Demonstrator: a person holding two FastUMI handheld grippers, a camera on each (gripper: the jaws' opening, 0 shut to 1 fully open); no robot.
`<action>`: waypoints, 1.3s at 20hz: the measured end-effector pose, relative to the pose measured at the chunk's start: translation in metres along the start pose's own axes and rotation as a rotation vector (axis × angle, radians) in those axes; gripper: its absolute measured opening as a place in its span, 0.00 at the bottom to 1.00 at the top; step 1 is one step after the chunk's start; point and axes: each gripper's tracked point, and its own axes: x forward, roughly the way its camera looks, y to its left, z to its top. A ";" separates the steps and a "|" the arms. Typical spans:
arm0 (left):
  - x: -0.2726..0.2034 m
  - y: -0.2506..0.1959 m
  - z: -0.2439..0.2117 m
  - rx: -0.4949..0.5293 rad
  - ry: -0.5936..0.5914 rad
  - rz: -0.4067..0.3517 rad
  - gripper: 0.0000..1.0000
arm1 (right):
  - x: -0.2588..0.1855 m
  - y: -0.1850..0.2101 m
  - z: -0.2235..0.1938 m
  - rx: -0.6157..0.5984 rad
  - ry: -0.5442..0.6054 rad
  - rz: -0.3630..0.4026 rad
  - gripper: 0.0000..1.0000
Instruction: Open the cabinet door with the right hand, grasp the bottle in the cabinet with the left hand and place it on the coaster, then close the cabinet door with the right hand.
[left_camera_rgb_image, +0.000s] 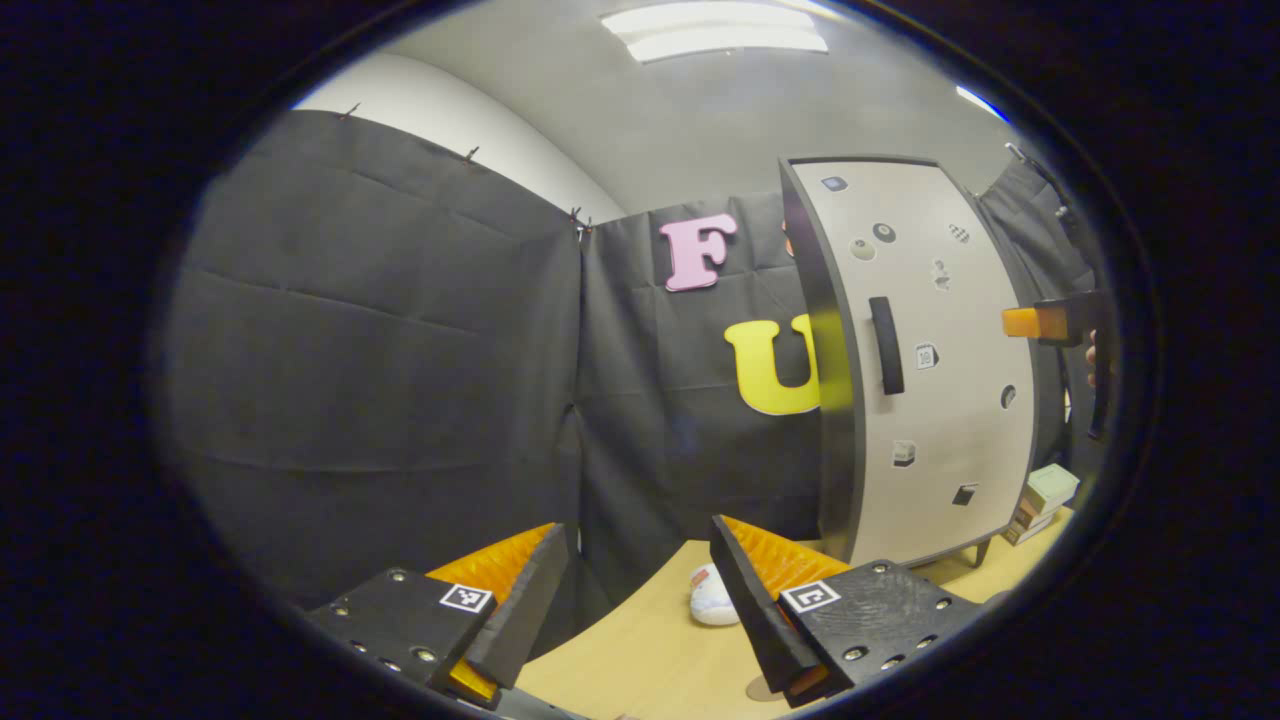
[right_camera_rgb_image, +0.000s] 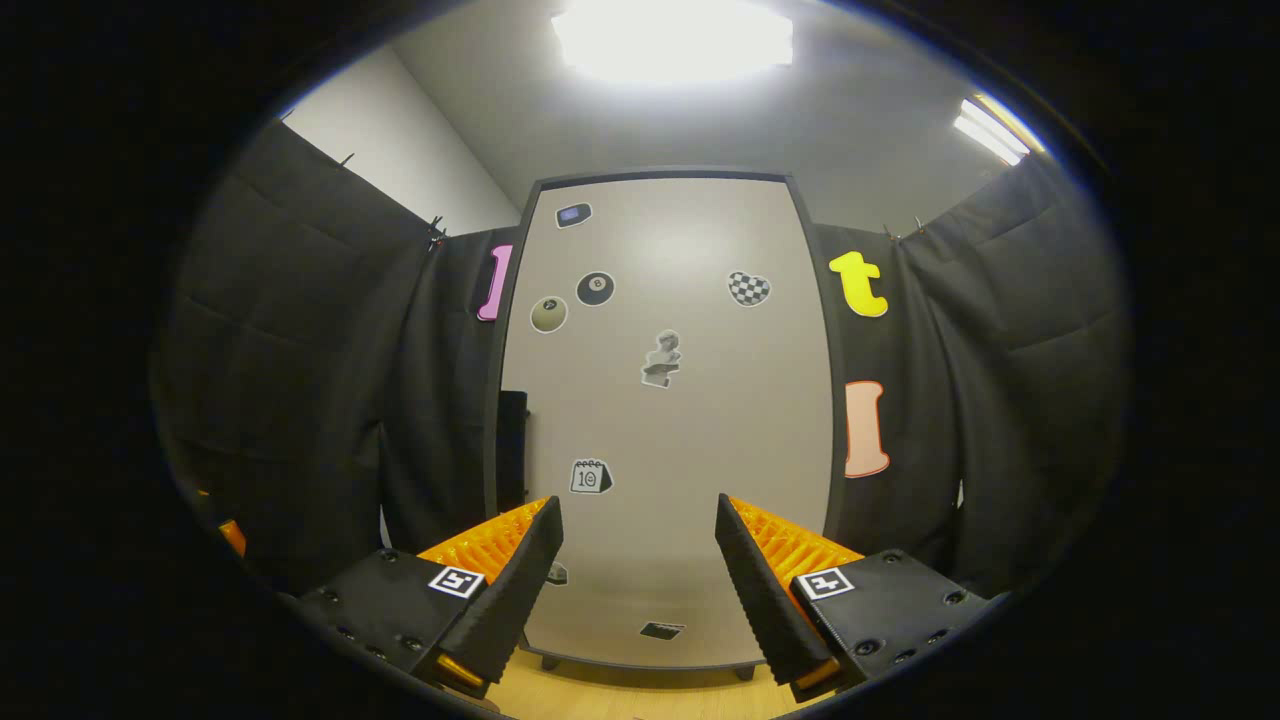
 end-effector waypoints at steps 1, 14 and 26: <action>-0.002 0.010 -0.002 0.008 0.002 0.017 0.87 | 0.006 0.008 0.001 0.003 0.004 0.013 0.98; -0.004 0.089 -0.043 -0.003 0.055 0.109 0.87 | 0.088 0.077 -0.005 0.076 0.069 0.021 0.96; -0.001 0.124 -0.059 -0.012 0.077 0.127 0.87 | 0.152 0.124 -0.022 0.030 0.159 0.011 0.74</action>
